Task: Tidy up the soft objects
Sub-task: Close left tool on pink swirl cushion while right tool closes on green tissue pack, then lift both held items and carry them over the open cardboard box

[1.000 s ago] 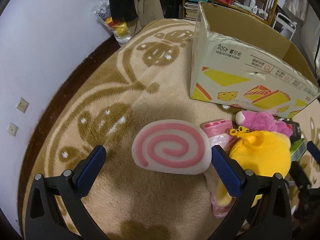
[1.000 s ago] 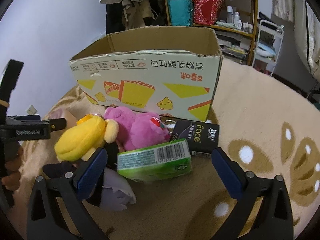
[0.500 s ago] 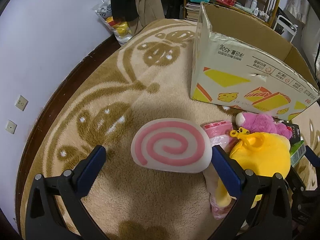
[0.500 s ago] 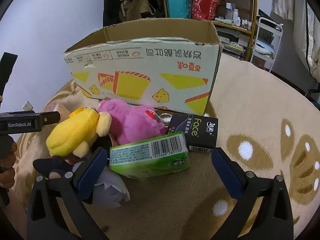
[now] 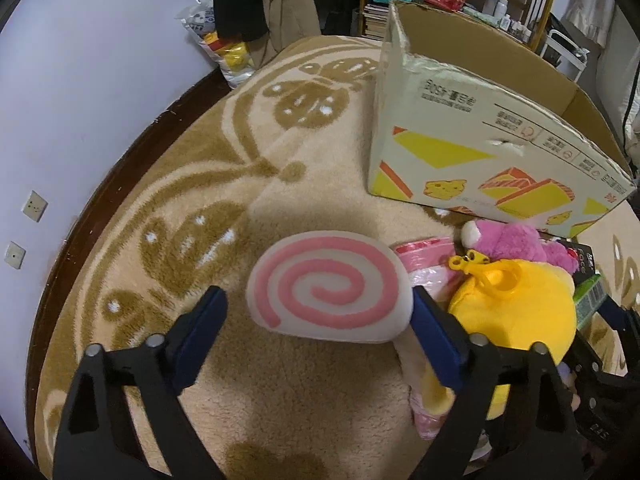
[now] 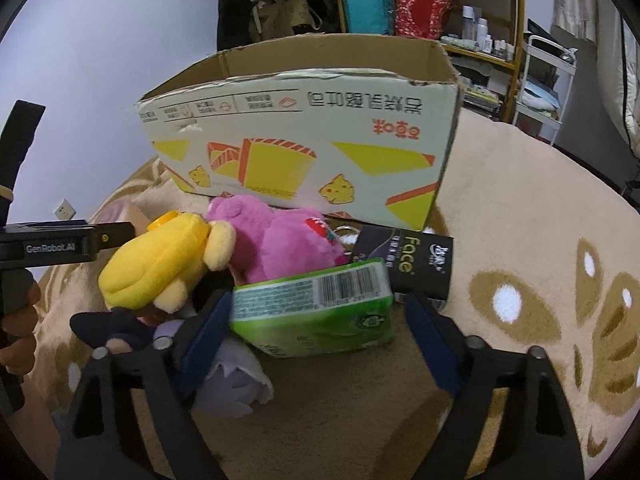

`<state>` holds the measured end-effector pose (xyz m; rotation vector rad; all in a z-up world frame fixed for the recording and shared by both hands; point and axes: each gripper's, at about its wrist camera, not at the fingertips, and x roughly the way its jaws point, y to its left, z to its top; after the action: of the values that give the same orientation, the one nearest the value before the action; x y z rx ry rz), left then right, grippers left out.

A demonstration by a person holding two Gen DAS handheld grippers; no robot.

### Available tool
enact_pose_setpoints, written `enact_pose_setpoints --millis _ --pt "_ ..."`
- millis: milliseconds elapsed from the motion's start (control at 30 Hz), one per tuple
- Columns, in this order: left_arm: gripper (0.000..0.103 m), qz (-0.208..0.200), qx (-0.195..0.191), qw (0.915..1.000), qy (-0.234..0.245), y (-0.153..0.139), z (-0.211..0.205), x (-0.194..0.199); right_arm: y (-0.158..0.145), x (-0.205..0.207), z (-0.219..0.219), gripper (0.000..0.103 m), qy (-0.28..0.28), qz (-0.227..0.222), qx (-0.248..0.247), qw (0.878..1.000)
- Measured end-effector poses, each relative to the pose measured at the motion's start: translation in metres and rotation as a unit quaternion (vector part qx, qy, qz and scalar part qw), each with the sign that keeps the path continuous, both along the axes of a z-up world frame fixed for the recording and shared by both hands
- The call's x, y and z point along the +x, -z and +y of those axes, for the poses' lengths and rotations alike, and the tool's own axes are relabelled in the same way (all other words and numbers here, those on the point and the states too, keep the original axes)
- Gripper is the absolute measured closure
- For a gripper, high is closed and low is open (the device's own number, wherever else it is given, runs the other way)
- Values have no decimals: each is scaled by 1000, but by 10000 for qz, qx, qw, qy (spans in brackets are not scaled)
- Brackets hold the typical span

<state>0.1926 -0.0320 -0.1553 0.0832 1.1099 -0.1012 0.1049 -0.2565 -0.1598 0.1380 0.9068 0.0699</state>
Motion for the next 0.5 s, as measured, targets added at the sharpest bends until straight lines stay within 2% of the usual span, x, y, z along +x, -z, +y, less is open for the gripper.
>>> enact_pose_setpoints --millis 133,167,367,500 --pt "32 15 -85 9999 74 0 -2 -2 -1 -1 5 18 -16 -29 -52 10000" --pt "33 -5 -77 9999 79 0 -3 -3 -1 -1 5 21 -34 -43 -23 10000" --pt "44 -79 -31 9999 96 -2 -3 -6 -3 -3 5 21 -26 -98 -14 9999" --pt "51 -148 135 9995 240 -5 -8 -10 -11 -7 6 21 -8 -221 -1 9998"
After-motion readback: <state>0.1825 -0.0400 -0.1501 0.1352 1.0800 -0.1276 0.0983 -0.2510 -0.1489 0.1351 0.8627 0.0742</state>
